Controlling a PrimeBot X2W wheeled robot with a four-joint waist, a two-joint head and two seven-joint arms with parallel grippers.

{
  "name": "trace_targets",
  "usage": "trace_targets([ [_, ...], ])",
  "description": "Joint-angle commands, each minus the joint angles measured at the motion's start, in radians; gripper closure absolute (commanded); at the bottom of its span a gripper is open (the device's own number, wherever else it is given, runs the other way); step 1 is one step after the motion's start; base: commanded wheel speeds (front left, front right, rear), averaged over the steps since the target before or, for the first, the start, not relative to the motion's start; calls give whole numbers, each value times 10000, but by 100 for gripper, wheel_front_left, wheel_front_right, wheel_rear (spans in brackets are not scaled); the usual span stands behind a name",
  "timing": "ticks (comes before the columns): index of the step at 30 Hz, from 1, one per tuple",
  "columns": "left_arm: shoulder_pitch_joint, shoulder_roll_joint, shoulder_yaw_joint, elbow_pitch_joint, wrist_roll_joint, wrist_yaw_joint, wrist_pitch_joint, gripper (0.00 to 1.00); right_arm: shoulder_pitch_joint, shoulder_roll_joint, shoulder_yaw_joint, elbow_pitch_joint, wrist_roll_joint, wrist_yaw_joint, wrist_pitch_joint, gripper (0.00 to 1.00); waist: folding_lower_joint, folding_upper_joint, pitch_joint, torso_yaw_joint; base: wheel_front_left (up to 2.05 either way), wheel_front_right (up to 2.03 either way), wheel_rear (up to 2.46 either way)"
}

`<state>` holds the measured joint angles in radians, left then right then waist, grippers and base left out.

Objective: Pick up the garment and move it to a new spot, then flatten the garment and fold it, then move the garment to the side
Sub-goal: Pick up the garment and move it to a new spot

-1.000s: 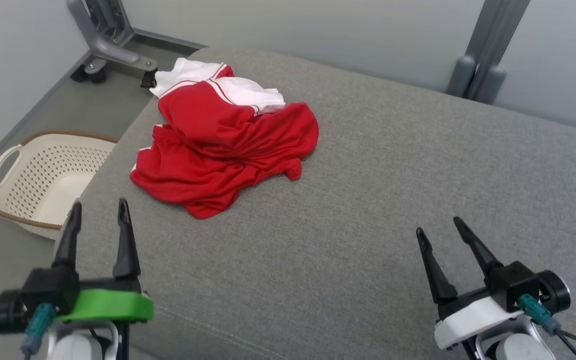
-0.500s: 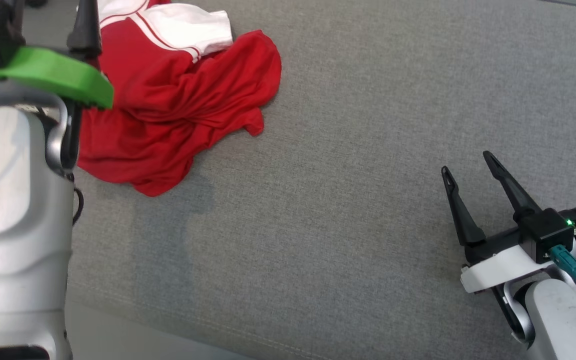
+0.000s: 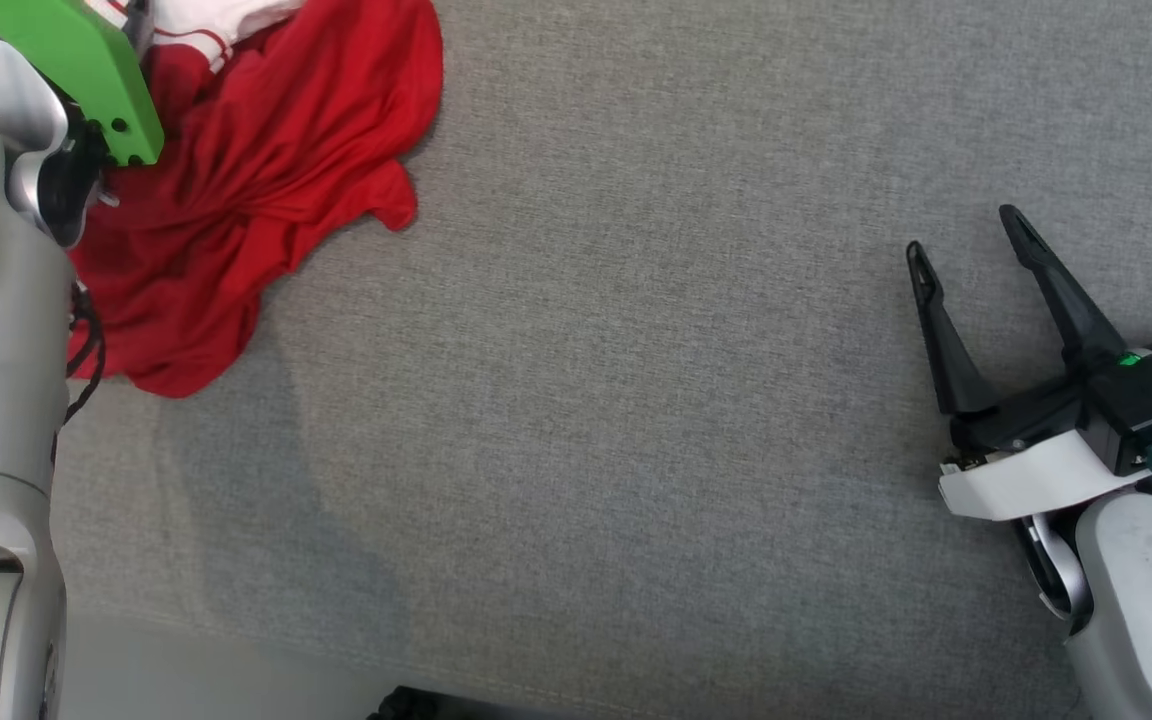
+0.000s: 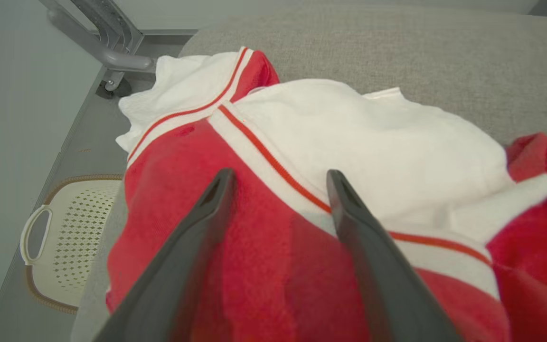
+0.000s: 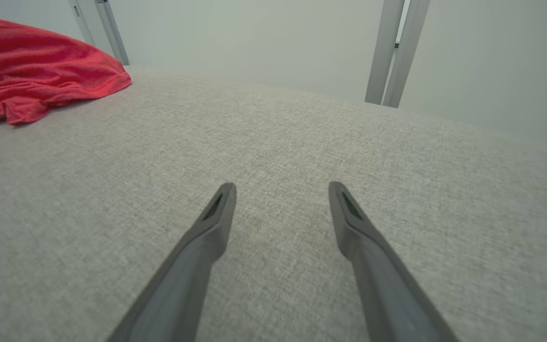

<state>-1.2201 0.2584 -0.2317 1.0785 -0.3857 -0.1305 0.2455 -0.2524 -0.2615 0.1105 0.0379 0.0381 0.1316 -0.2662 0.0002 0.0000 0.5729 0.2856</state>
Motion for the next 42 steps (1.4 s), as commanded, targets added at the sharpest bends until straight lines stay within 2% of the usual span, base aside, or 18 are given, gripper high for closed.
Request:
trace_targets([
  [1, -223, -16, -60, 209, -123, 7, 118, 0, 101, -68, -89, 280, -70, -16, 39, 0, -2, 0, 499, -417, 0, 0, 0],
  [5, -125, -148, -329, 758, -320, 7, 534, 0, 138, -56, -141, 339, -59, -19, 76, 0, -2, 0, 618, -463, 0, 0, 0],
  [6, -94, -182, -426, 797, -367, 5, 518, 11, 144, -33, -176, 343, -65, -19, 77, 0, -2, 0, 619, -463, 0, 0, 0],
  [7, -96, -165, -489, 744, -392, 3, 324, 60, 149, -18, -194, 356, -75, -21, 79, 0, -2, 0, 610, -452, 0, 0, 0],
  [8, -86, -141, -592, 656, -414, 3, 75, 100, 167, 9, -210, 383, -95, -21, 90, 0, -2, 0, 569, -430, 0, 0, 0],
  [16, -564, 479, -1013, 46, -126, 7, -2800, 100, 291, 372, -11, 543, 35, -15, 68, 0, -2, 0, -256, -421, 0, 0, 0],
  [23, -1337, 666, -1427, -820, -113, 7, -4442, 100, 313, 780, 206, 765, 220, -13, 24, 0, -2, 0, -1361, -606, 0, 0, 0],
  [32, -2531, 449, -2096, -2363, -295, 7, -4956, 100, 590, 1369, 490, 1055, 421, -13, 15, 0, -2, 0, -2647, -1508, 0, 0, 0],
  [36, -2876, 420, -2425, -3004, -32, 7, -5078, 100, 680, 1538, 697, 1171, 527, -13, 15, 0, -2, 0, -3059, -2288, 0, 0, 0],
  [42, -2706, -129, -2943, -3713, -409, 7, -5106, 100, 768, 1848, 800, 1284, 676, -13, 15, 0, -2, 0, -3571, -3584, 0, 0, 0],
])
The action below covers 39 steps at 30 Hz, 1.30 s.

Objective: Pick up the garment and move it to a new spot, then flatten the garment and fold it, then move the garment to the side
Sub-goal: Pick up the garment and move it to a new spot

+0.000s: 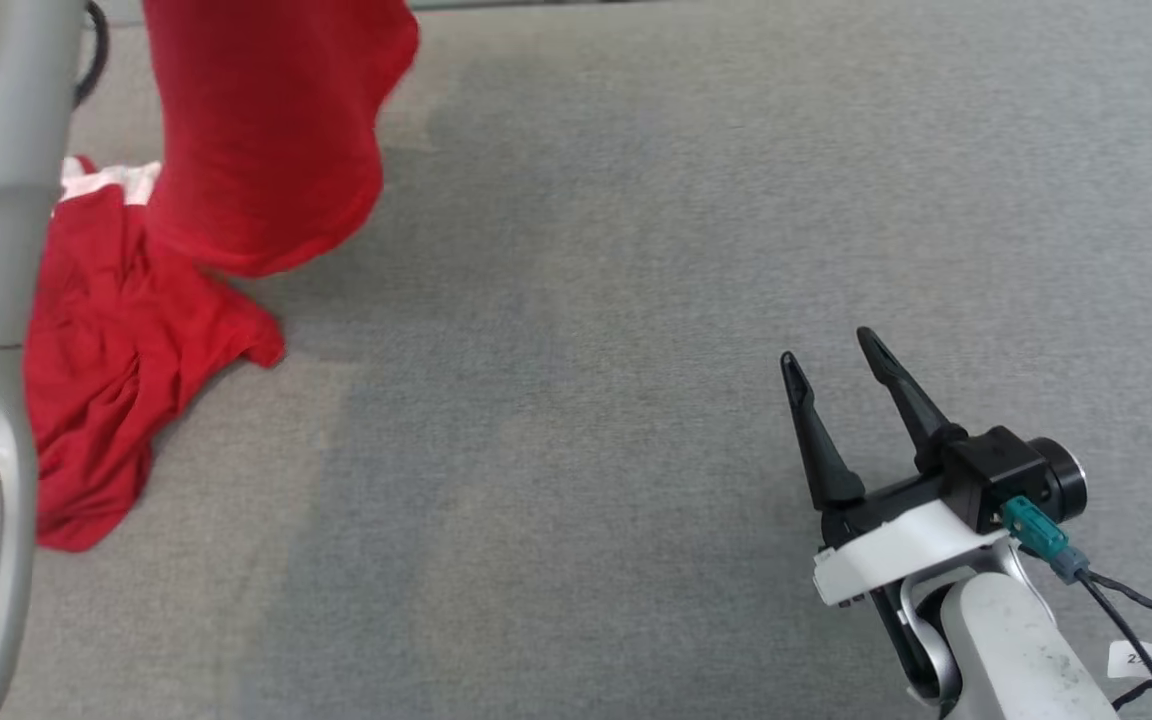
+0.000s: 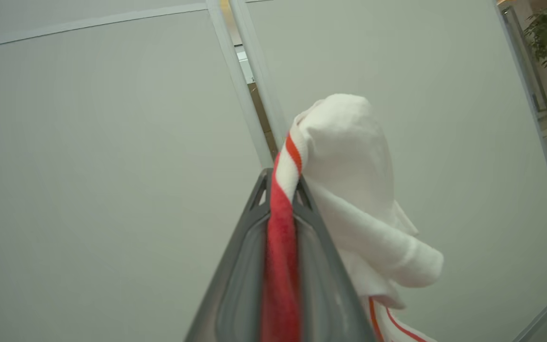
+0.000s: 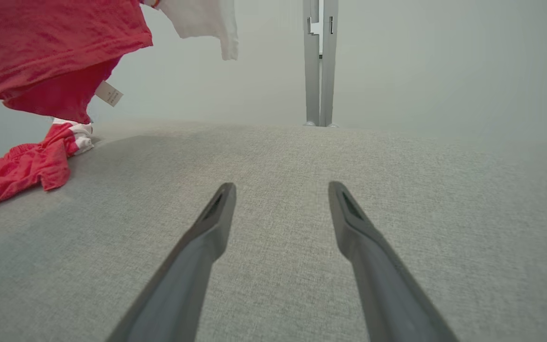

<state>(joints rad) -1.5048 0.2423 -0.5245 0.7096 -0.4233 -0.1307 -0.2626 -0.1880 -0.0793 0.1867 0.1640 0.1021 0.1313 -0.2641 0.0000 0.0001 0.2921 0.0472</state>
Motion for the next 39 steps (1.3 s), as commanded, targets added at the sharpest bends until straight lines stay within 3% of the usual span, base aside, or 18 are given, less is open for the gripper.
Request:
trace_targets([
  [1, 297, -57, -254, -85, -147, 9, -23, 100, 163, 75, 24, 32, 76, -9, -6, 0, 0, -1, -842, -1437, 0, 0, 0],
  [8, 694, -542, -1750, -551, -933, 8, 13, 100, 369, 255, 4, 30, 260, -9, -6, 0, 0, -1, -966, -2580, 0, 0, 0],
  [17, 2381, -841, -3361, -416, -1253, 32, 42, 100, 383, 286, 13, 93, 760, -9, -6, 0, 0, -1, -942, -3085, 0, 0, 0],
  [24, 5522, -1185, -3416, -725, -836, 468, -25, 100, 564, 286, 227, 123, 860, -9, -6, 0, 0, -1, -1094, -3171, 0, 0, 0],
  [31, 8027, -1532, -2728, -763, -62, 889, -29, 100, 626, 280, 542, 295, 600, -9, -6, 0, 0, -1, -1305, -3040, 0, 0, 0],
  [32, 8353, -1558, -2605, -819, 84, 943, -28, 85, 669, 280, 548, 314, 575, -9, -6, 0, 0, -1, -1384, -2987, 0, 0, 0],
  [34, 8943, -1559, -2362, -903, 289, 999, -18, 33, 771, 282, 527, 346, 506, -9, -6, 0, 0, -1, -1580, -2847, 0, 0, 0],
  [36, 9512, -1597, -2129, -1041, 394, 1012, -18, 0, 931, 283, 519, 396, 452, -9, -6, 0, 0, -1, -1827, -2657, 0, 0, 0],
  [39, 10403, -1626, -1655, -1437, 481, 1157, -19, 0, 1164, 279, 494, 442, 372, -9, -6, 0, 0, -1, -2184, -2361, 0, 0, 0],
])
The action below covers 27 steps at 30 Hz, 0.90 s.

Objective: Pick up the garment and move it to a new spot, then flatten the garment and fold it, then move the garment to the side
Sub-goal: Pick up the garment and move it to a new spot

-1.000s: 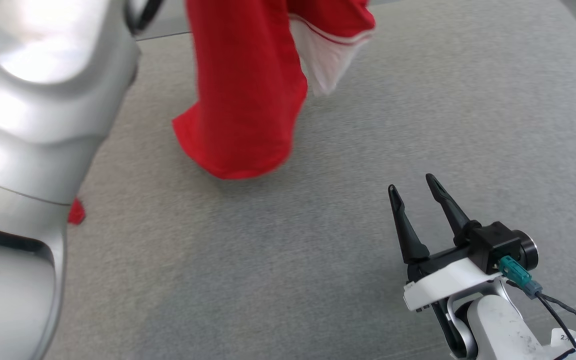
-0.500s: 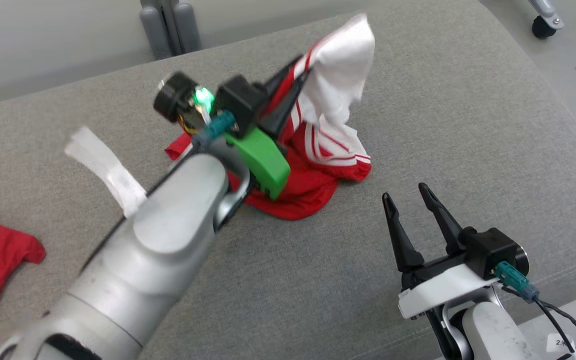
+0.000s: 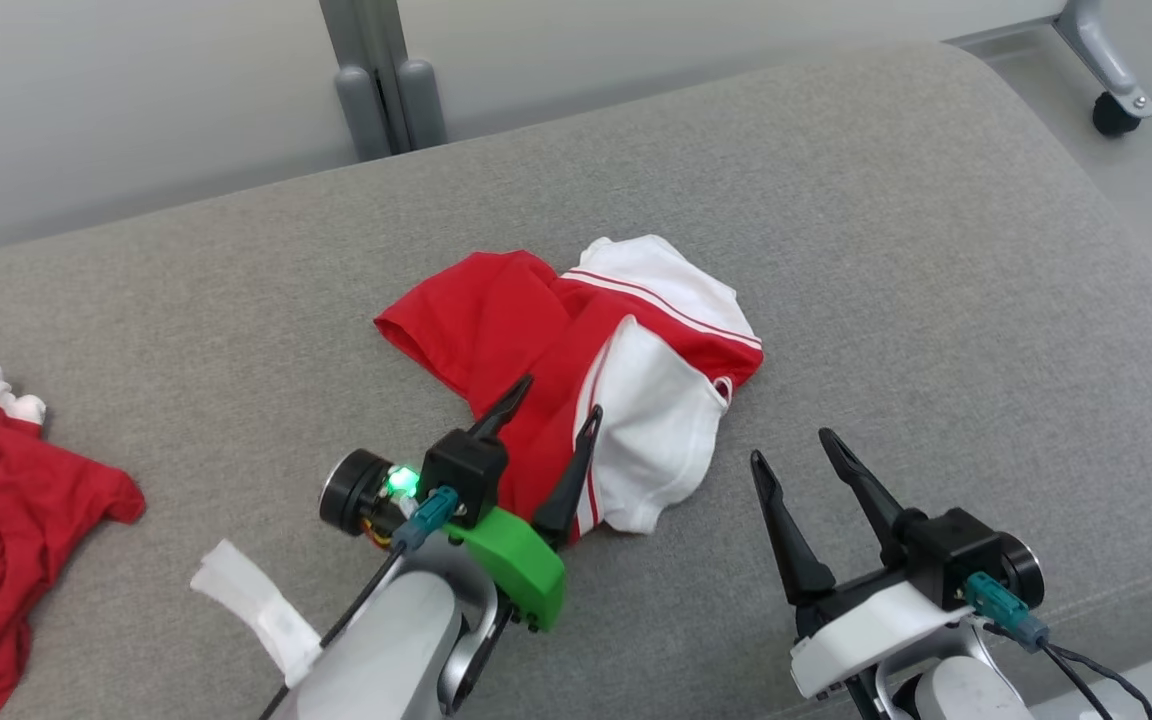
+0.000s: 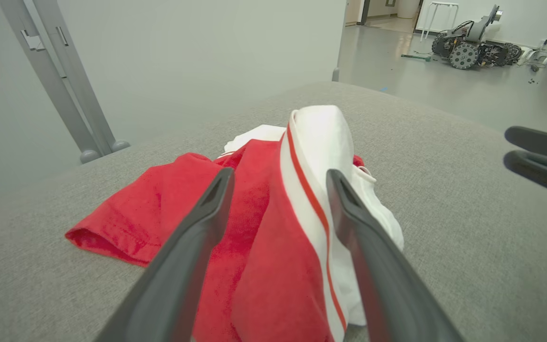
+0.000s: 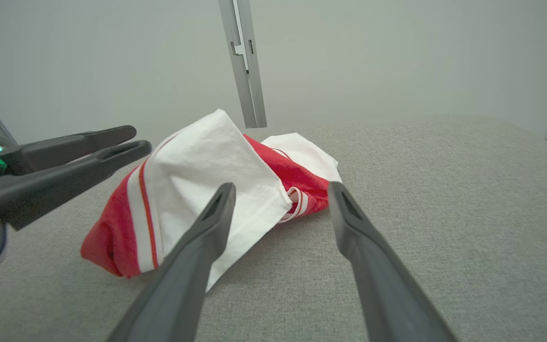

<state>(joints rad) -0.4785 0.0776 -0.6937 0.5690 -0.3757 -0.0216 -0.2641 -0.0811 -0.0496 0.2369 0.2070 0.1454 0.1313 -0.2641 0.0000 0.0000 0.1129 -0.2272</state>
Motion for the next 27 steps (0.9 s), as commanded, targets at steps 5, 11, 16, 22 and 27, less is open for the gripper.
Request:
trace_targets([
  [5, 1833, 77, 1469, -1381, 163, 546, -4, 0, 537, -26, -139, 7, -145, -9, -6, 0, 0, 0, -860, 1039, 0, 0, 0],
  [11, 3794, 142, 3265, -3316, 1000, 1117, -1, 0, 1012, -33, -509, -59, -220, -9, -6, 0, 0, 0, -1249, 1750, 0, 0, 0],
  [16, 5218, 179, 4021, -4287, 1971, 1043, 0, 0, 1533, -139, -754, -54, -338, -10, -6, 0, 0, 0, -1619, 2158, 0, 0, 0],
  [22, 6494, -4, 4682, -5027, 2478, 852, -2, 0, 2027, -286, -1067, -97, -417, -10, -6, 0, 0, 0, -1944, 2354, 0, 0, 0],
  [27, 7183, -187, 5123, -5197, 2480, 762, 0, 0, 2280, -291, -1328, -161, -475, -10, -6, 0, 0, 0, -2155, 2356, 0, 0, 0],
])
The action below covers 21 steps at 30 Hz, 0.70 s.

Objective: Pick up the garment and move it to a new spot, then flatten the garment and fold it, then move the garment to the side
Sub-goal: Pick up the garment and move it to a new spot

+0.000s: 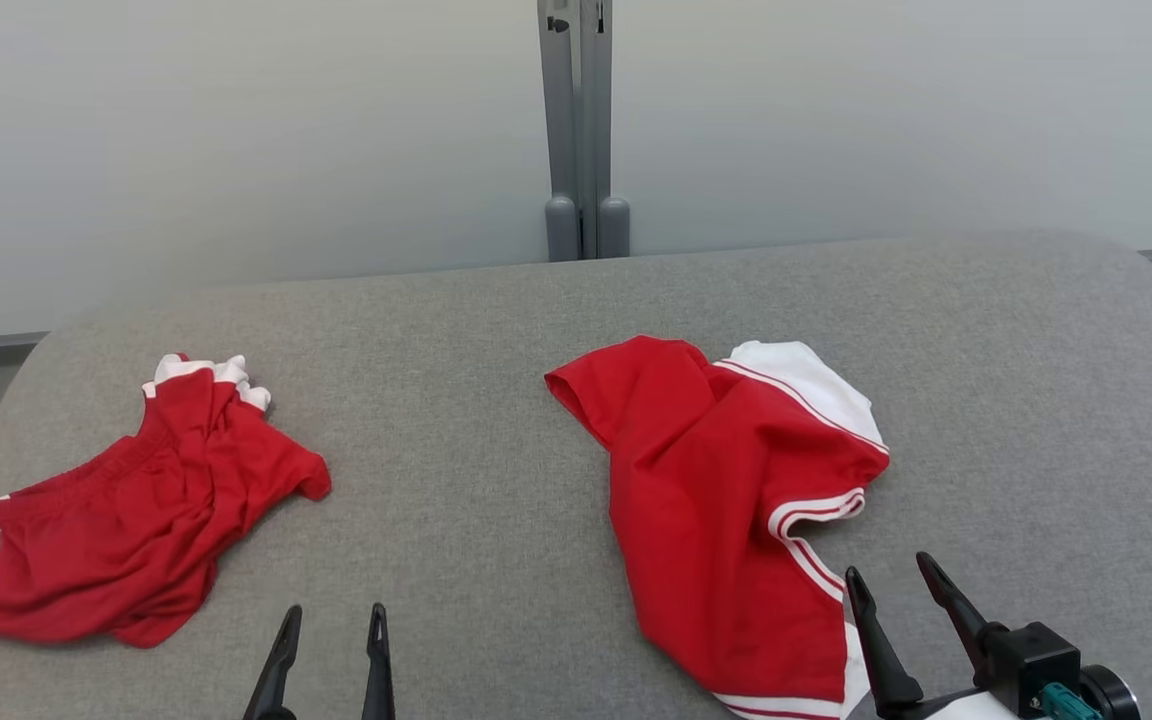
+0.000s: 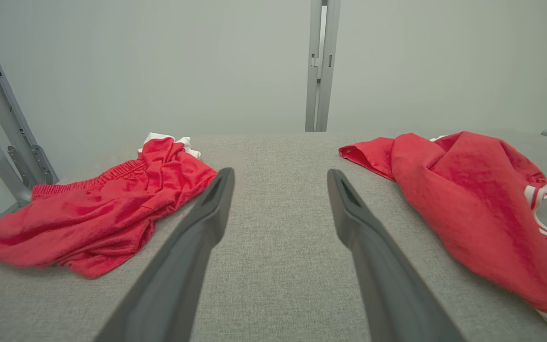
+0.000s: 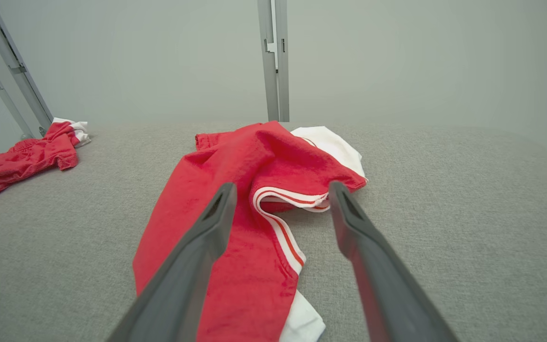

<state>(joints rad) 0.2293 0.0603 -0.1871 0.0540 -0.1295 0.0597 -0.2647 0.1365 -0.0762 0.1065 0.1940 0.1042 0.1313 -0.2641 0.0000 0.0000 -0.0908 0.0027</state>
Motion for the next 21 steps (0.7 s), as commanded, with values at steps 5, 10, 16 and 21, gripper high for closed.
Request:
trace_targets([
  [5, 379, -80, 177, -89, 111, 161, 5, 0, 298, 30, -142, -84, -97, -10, -6, 0, 0, 0, -239, 41, 0, 0, 0],
  [10, 442, -96, 82, -93, 226, 140, 5, 0, 408, 68, -138, -54, -105, -10, -6, 0, 0, 0, -296, -2, 0, 0, 0],
  [16, 504, -95, -42, -75, 279, 17, 5, 0, 376, 114, -65, -3, -75, -10, -6, 0, 0, 0, -288, -28, 0, 0, 0],
  [21, 512, -95, -165, -116, 303, 31, 5, 0, 328, 136, -23, 38, -10, -10, -6, 0, 0, 0, -268, 19, 0, 0, 0],
])
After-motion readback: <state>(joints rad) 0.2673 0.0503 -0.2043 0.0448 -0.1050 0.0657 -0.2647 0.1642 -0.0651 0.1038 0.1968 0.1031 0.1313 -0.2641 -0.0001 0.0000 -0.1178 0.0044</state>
